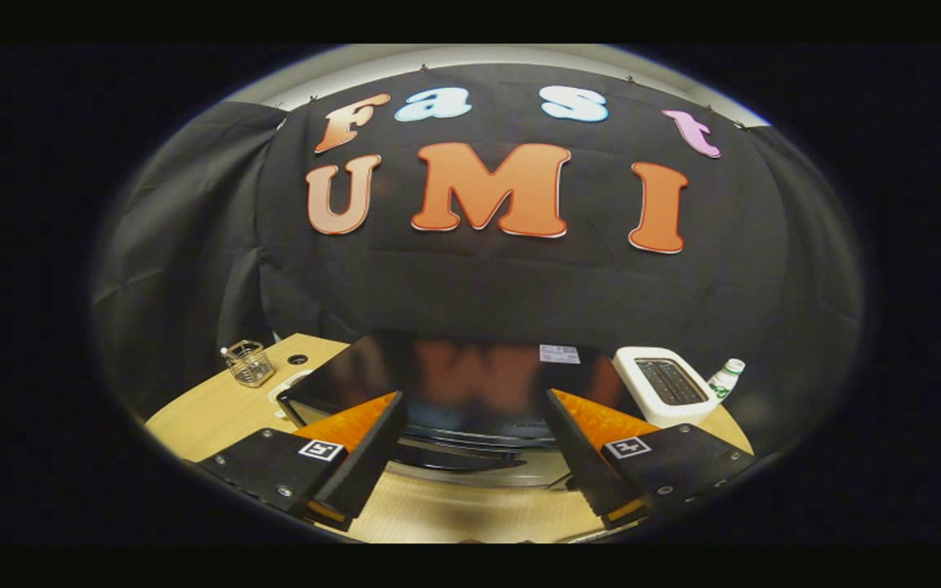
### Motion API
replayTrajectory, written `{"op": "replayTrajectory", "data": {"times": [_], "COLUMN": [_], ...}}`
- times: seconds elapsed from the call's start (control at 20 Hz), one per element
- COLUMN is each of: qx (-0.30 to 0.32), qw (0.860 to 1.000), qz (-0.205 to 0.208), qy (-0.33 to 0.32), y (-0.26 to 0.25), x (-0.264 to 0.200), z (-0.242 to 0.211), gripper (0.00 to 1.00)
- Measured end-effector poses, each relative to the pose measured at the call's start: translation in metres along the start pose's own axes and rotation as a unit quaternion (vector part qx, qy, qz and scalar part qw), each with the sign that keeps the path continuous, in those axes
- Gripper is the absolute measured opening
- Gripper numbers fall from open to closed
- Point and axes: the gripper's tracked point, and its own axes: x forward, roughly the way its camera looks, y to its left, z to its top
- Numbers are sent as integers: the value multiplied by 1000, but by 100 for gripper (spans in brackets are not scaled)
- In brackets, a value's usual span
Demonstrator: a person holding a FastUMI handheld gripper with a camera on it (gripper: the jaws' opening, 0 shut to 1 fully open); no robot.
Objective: Open the toaster oven, put the food inside, and close the toaster oven door.
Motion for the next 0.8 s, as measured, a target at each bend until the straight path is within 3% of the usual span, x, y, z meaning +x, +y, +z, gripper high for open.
{"op": "replayTrajectory", "data": {"times": [0.55,0.8], "qx": [21,33], "qw": [999,999], "qz": [-6,-21], "qy": [31,7], "y": [14,12], "x": [17,1], "z": [-30,-39], "gripper": [100,96]}}
